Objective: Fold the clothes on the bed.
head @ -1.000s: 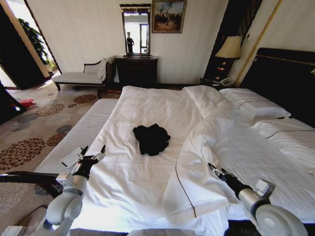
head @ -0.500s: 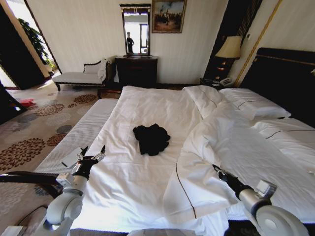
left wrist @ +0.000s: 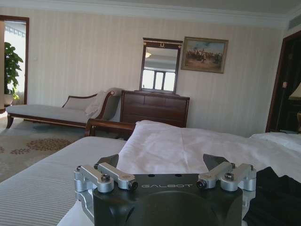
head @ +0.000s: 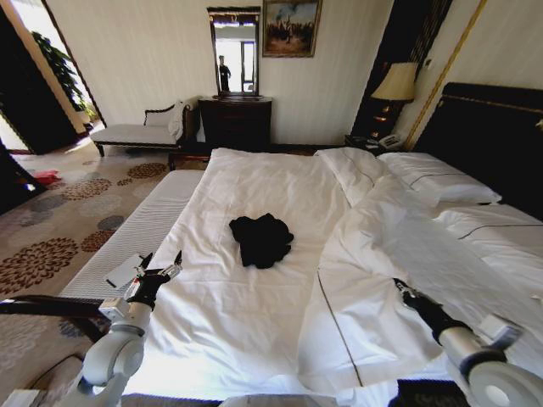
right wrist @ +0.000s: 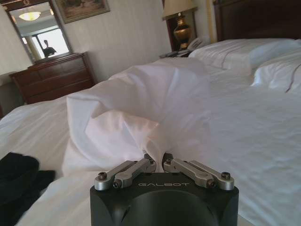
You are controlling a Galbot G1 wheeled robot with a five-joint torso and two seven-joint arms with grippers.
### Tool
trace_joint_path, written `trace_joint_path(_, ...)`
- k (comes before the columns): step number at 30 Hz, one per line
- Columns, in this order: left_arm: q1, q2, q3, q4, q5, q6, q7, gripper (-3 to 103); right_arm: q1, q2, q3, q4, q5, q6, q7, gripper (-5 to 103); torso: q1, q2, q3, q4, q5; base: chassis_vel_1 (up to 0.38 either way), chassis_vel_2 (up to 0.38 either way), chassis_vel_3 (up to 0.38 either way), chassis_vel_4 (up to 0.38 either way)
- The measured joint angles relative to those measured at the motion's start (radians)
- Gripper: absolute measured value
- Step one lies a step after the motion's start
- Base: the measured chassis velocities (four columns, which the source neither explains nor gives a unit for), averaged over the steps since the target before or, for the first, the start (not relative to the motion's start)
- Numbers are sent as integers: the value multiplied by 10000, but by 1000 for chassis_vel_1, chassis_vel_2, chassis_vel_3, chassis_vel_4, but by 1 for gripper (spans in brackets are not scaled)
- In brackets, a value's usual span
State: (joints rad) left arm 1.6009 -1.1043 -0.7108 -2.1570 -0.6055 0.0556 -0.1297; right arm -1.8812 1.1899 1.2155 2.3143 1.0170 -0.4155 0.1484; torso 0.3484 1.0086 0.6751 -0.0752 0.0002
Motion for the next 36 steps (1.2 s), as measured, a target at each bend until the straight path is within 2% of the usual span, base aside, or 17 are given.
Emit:
trace_joint_path(7, -4, -14, -61, -24, -33, 3, -14, 100, -8, 150, 1058, -530, -303, 133, -29, 2, -1, 1, -1, -2, -2, 0, 0, 0, 0)
trace_joint_path(11, -81, -57, -35, 45, -28, 11, -33, 100, 3, 202, 1550, -1107, -862, 418, -195, 2, 0, 0, -1, -2, 0, 0, 0, 0, 0)
trace_joint_path(21, -79, -178, -7, 115, 67, 12, -35, 100, 109, 171, 2249, -2613, -1870, 1043, -432, 2, 0, 1, -1, 0, -1, 0, 0, 0, 0)
trace_joint_path(31, -110, -137, 50, 144, 112, 25, -69, 100, 184, 207, 2810, -3791, -2143, 1315, -471, 2, -1, 1, -1, -1, -1, 0, 0, 0, 0)
trace_joint_path(36, -24, -66, 103, 73, 164, 46, -82, 100, 287, 209, 3058, -4726, -3017, 1724, -532, 2, 0, 0, 0, -2, -1, 0, 0, 0, 0)
